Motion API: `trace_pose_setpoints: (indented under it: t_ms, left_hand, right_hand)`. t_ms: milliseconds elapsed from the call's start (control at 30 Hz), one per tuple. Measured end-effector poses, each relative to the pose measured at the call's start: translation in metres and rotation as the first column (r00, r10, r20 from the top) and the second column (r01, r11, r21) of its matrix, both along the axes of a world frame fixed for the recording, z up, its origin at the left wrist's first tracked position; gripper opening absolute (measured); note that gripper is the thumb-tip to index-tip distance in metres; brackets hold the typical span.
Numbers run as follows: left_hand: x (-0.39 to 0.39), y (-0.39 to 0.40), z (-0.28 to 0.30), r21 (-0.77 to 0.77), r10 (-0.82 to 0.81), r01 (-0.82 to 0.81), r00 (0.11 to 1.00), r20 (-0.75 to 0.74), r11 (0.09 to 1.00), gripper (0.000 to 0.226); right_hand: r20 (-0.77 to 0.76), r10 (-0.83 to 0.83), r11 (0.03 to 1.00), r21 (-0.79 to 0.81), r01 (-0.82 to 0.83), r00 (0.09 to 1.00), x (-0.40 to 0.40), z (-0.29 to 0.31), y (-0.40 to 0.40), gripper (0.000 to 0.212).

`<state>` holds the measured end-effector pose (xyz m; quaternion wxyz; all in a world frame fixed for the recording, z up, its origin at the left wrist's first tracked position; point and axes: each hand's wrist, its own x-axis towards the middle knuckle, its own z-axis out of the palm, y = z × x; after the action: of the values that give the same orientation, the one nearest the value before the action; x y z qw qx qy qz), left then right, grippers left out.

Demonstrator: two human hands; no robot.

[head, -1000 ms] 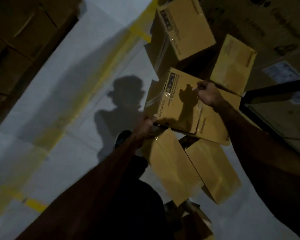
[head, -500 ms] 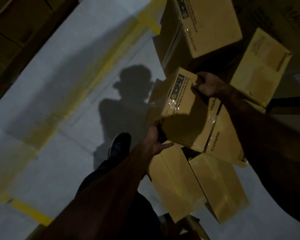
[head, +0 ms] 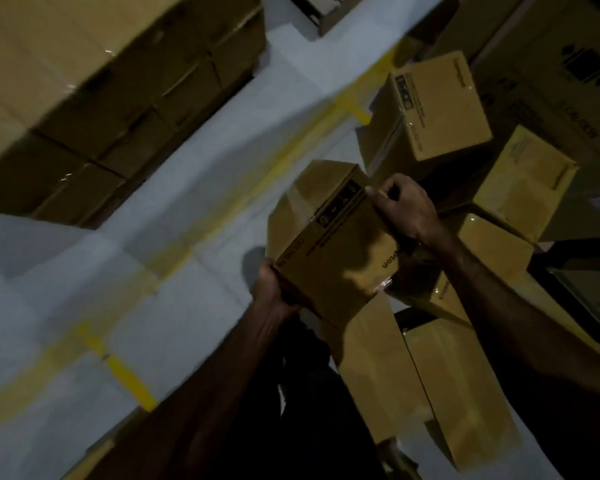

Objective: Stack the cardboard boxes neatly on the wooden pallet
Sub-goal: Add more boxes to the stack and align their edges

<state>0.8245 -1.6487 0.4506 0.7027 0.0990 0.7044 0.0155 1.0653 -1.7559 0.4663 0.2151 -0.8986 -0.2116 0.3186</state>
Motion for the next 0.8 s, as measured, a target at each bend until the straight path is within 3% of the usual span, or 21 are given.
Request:
trace_pose_setpoints:
  t_ms: [133,300,367,500,600,800]
  left_hand:
    - [-0.064,0.010,0.056,0.261,0.118,-0.095,0.990,-0.074,0.961,0.023]
    - [-0.142,-0.006,0.113,0.418,0.259,-0.252,0.965,0.043,0.873,0.014]
    - [-0.173,-0.010,0.129,0.535,0.283,-0.284,0.955,0.087,0.795,0.013]
    - [-0.230,0.007,0.167,0.741,0.263,-0.234,0.961,0.079,0.629,0.015]
    - [-0.280,0.025,0.188,0.824,0.302,-0.208,0.952,0.047,0.527,0.016]
    - [-0.382,0.043,0.213,0.855,0.470,-0.332,0.874,0.120,0.399,0.019]
  right_hand:
    - [0.049,-0.043,0.996,0.075,0.039,0.998,-0.068,0.048,0.029,0.071]
    - [0.205,-0.033,0.994,0.111,0.010,0.978,-0.148,0.097,0.047,0.077]
    - [0.229,-0.042,0.990,0.143,0.009,0.973,-0.178,0.115,0.049,0.074]
    - [0.091,0.034,0.989,0.143,-0.047,0.995,-0.239,0.138,0.055,0.085]
    - [-0.005,0.042,0.981,0.190,-0.040,0.999,-0.290,0.150,0.073,0.077]
    - [-0.206,0.065,0.910,0.413,0.027,0.976,-0.396,0.173,0.129,0.052]
